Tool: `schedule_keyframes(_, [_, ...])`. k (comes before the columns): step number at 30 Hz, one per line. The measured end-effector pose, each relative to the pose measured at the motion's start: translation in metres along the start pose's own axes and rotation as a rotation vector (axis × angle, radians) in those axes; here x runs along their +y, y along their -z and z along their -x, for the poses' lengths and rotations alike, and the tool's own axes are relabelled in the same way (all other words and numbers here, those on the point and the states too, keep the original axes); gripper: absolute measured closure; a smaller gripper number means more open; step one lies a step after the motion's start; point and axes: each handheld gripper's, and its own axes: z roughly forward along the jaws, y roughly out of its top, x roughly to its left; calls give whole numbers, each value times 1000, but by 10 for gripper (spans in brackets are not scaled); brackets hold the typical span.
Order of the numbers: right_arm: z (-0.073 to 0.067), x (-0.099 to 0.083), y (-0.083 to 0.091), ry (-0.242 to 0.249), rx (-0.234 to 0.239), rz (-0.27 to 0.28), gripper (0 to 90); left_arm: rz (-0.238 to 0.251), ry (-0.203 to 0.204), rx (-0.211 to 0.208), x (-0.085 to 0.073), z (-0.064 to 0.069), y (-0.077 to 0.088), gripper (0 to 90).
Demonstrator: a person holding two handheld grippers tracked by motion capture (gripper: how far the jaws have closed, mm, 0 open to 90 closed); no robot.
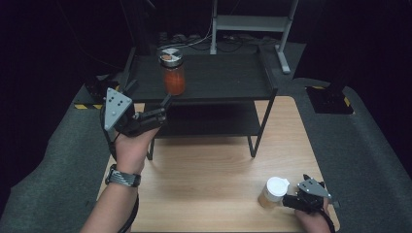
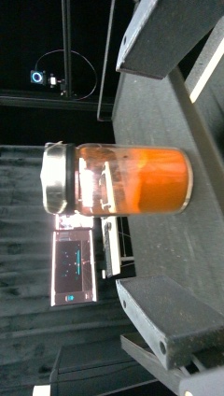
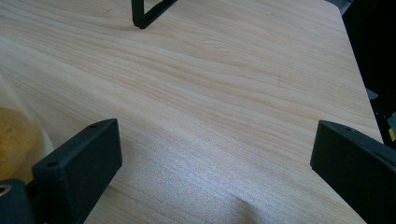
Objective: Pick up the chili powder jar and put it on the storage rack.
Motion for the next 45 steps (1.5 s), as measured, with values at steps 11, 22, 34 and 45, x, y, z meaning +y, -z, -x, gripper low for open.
schedule_keyframes(11, [0,0,0,4,-1,0,15,-42,-6,-13,-18,2,23,3])
schedule_keyframes(22, [-1,0,0,7,-2,-2,15,-93,-39,-26,-40,6,36,3])
schedule_keyframes(34, [-1,1,0,8,-1,-3,15,-160,-30,-63,-76,12,51,3])
schedule_keyframes(45, [-2,1,0,11,-4,-3,15,-232,-17,-90,-105,15,59,4])
